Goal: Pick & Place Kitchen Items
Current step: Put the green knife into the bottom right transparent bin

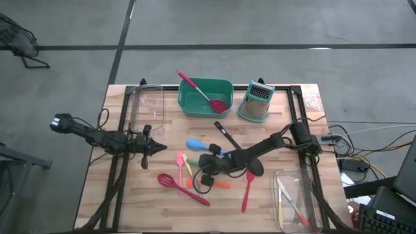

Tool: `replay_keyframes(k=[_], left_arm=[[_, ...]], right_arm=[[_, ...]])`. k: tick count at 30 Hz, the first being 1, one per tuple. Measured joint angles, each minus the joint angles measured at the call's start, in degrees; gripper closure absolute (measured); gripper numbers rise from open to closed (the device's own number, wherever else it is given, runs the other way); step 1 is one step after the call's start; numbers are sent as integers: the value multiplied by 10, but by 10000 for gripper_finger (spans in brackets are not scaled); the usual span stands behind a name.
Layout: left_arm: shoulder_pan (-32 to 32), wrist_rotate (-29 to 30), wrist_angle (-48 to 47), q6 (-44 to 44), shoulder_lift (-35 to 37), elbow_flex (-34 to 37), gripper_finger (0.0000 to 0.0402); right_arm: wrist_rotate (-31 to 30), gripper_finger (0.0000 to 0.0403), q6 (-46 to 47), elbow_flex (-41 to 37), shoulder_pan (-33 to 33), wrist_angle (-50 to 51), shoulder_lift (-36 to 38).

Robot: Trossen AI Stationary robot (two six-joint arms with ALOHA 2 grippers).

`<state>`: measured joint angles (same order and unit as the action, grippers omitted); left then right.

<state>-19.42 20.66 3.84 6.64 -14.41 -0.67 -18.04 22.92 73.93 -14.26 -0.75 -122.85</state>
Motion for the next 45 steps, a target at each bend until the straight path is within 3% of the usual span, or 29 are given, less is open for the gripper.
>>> replay_keyframes(k=[33, 45], left_arm=[[0, 0, 0, 0, 0, 0, 390], [0, 0, 0, 0, 0, 0, 390]], right_arm=[[0, 339, 1, -1, 0, 10, 77], [0, 339, 31, -1, -1, 61, 152]])
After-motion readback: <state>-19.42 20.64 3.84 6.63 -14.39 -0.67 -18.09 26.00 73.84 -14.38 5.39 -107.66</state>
